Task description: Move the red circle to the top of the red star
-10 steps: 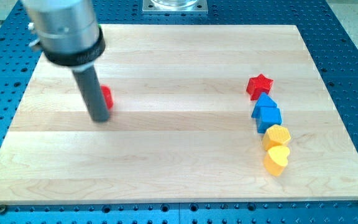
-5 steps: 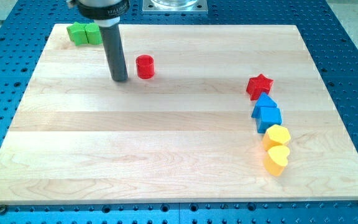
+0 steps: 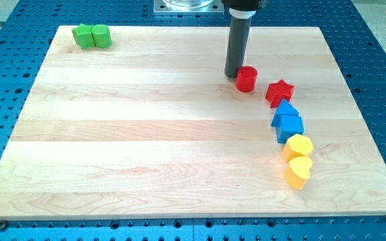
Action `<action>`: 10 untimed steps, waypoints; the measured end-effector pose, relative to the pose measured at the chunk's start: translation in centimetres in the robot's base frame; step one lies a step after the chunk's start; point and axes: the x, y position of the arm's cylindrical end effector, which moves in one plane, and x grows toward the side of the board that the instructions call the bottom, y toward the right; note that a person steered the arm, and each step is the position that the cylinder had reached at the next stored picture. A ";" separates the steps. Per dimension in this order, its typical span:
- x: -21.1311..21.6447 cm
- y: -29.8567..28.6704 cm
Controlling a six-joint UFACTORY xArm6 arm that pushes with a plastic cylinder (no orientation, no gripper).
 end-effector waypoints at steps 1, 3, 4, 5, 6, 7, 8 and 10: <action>1.2 -0.5; 3.7 0.1; 1.5 2.6; -0.1 2.7; -0.2 2.8; 1.4 1.5; 2.6 1.5; 2.2 4.4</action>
